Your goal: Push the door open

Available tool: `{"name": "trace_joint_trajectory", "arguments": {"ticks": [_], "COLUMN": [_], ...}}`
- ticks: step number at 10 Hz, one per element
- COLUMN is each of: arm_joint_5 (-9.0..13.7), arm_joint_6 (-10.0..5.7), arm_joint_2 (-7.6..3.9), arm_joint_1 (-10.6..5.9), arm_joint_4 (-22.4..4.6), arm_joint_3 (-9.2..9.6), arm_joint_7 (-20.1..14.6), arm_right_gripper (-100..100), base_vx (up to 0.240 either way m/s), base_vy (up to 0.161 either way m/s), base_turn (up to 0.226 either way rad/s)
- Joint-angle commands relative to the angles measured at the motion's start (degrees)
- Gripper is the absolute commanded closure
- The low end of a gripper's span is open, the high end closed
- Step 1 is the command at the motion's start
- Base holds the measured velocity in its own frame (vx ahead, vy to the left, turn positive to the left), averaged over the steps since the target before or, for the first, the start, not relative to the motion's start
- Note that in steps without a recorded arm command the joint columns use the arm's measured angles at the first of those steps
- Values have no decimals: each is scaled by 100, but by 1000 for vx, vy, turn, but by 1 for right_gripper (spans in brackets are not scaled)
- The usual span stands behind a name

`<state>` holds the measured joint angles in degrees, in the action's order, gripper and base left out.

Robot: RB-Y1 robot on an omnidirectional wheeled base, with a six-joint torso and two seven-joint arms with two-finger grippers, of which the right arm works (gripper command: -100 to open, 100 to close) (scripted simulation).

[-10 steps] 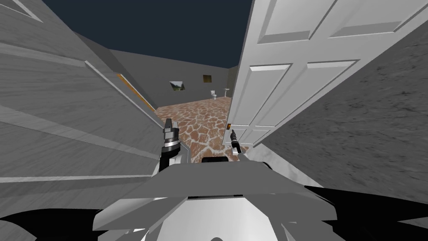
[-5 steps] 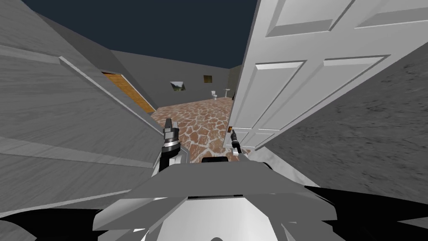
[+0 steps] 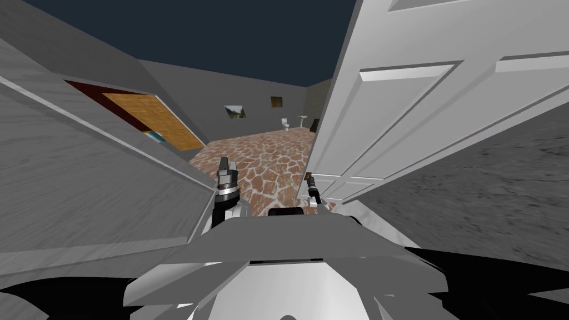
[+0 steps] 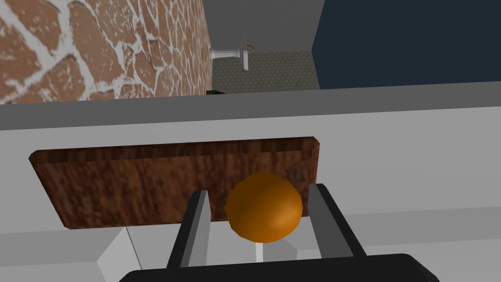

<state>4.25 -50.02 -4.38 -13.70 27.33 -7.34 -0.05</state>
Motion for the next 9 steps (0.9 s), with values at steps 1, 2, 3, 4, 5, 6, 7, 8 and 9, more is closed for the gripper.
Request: {"name": "trace_joint_trajectory", "arguments": {"ticks": [1,2,3,4,5,6,7,8,9], "arm_joint_5": [0,0,0,0,0,41,68,100,136], "arm_joint_6": [8,8,8,8,8,35,43,52,62], "arm_joint_2": [-2,-2,-2,-2,-2,-28,-45,-63,-81], "arm_joint_1": [0,0,0,0,0,9,6,3,-1], "arm_joint_4": [-1,-1,-1,-1,-1,-16,-18,-19,-21], "arm_joint_3": [0,0,0,0,0,-62,-103,-150,-203], "arm_joint_7": [0,0,0,0,0,29,44,62,82], "arm_right_gripper": [100,100,100,100,100,100,100,100,100], "base_vx": [-36,-28,-17,-9,0,95,172,182,197], "base_vy": [0,-1,0,2,0,30,57,62,52], "base_turn": [10,3,-2,-2,0,-23,-48,-51,-50]}}
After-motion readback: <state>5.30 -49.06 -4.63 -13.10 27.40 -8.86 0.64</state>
